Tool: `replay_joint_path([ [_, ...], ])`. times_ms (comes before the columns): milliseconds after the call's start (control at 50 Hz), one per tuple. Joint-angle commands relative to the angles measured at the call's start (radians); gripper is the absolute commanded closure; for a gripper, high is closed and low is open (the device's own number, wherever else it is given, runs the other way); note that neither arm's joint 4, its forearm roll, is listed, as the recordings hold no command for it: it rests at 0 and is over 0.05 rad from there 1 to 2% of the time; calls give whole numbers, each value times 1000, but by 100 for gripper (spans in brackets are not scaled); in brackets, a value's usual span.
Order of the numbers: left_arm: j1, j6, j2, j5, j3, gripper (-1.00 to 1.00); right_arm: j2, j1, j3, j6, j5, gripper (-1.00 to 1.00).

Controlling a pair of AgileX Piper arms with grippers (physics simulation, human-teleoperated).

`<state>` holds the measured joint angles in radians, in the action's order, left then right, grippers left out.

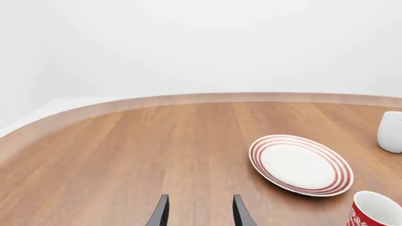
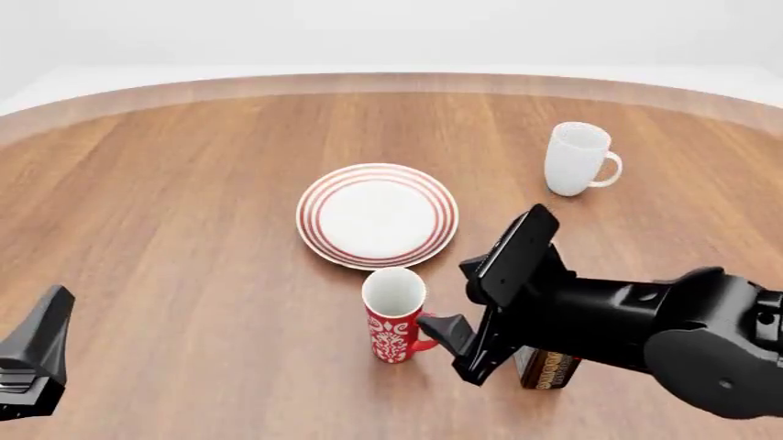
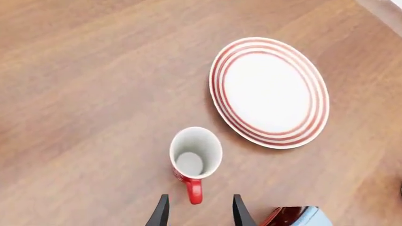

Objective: Pick up the red mug and put it on the plate

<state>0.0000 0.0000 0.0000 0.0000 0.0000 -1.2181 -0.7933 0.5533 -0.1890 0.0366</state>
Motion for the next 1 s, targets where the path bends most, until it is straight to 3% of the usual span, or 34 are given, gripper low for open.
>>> replay_joint_path([
  [20,0,0,0,0,0,-100,-35,-1,-21,12,-39,-100],
  [1000,0,0,0,0,0,-100,-202,-6,-49,41,-196,-100],
])
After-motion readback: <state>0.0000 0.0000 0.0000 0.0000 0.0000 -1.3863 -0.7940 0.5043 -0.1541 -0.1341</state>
